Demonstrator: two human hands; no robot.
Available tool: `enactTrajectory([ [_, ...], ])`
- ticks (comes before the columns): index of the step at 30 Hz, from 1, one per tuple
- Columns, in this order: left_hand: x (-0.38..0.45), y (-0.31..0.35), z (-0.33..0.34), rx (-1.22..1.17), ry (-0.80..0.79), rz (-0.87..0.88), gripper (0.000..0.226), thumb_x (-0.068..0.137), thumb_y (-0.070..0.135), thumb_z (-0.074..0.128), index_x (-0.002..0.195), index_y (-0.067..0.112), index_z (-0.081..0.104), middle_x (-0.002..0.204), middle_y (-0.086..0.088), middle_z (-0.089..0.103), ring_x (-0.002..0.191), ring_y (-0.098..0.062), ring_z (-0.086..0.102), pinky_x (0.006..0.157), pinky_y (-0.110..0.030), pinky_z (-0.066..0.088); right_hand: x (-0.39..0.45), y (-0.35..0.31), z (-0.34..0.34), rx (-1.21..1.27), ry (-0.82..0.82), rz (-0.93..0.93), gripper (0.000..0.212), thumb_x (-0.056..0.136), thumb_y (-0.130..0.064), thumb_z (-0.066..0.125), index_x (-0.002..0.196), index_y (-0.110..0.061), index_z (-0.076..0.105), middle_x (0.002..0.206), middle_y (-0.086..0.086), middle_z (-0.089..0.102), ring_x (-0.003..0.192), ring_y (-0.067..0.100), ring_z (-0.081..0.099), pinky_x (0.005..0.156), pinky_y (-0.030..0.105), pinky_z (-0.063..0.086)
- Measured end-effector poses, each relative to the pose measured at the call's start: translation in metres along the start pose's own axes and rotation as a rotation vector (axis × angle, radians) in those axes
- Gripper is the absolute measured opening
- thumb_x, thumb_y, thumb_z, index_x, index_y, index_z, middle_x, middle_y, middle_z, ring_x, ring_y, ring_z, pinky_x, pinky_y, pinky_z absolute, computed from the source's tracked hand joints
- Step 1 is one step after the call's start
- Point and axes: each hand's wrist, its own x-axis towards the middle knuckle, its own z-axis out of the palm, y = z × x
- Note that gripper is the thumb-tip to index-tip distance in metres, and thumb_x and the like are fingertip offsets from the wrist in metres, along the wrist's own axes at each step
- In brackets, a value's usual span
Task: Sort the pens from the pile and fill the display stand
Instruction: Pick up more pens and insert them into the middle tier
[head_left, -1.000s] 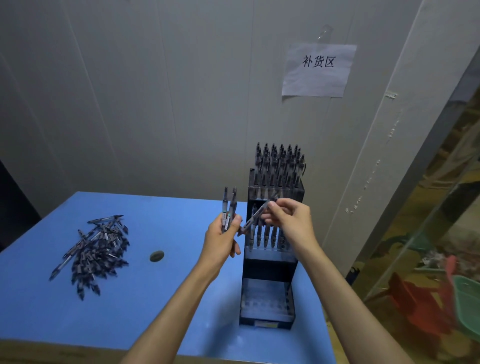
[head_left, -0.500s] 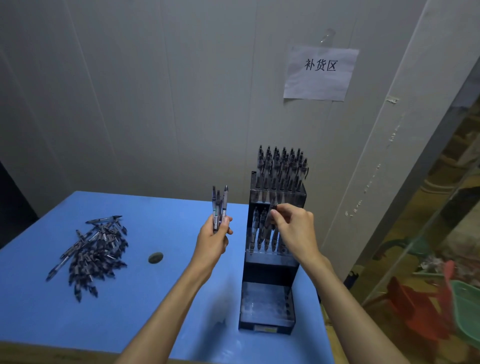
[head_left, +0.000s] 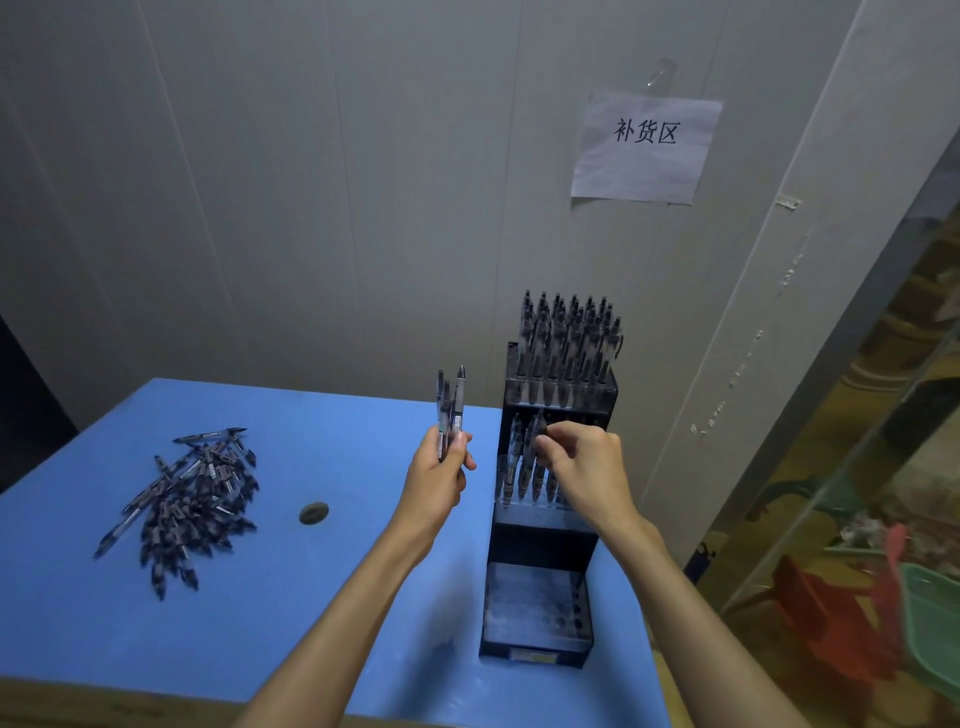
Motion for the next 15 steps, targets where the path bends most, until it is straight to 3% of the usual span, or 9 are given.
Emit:
enactTrajectory([
  [8, -0.006, 0.004, 0.002, -0.009, -0.043, 0.03, 0.025, 0.106, 0.034, 0.049, 0.11, 0.015, 0.065, 0.078, 0.001, 0.062, 0.053, -0.009, 0.043, 0.049, -0.02, 0.035, -0.008, 0.016, 0.019, -0.107, -0.08, 0.08, 0.014, 0.095, -0.023, 0.067, 0.089, -0.015, 0.078, 0.066, -0.004, 0.069, 0.063, 0.011, 0.065, 0.069, 0.041, 0.058],
  [15, -0.007, 0.005, 0.003, -0.047, -0.044, 0.022, 0.019, 0.103, 0.031, 0.057, 0.106, 0.012, 0.059, 0.077, -0.002, 0.067, 0.053, -0.01, 0.037, 0.047, -0.022, 0.034, -0.007, 0.014, 0.01, -0.115, -0.102, 0.086, 0.015, 0.092, -0.027, 0.071, 0.092, -0.015, 0.079, 0.07, -0.008, 0.071, 0.067, 0.005, 0.067, 0.074, 0.033, 0.059],
])
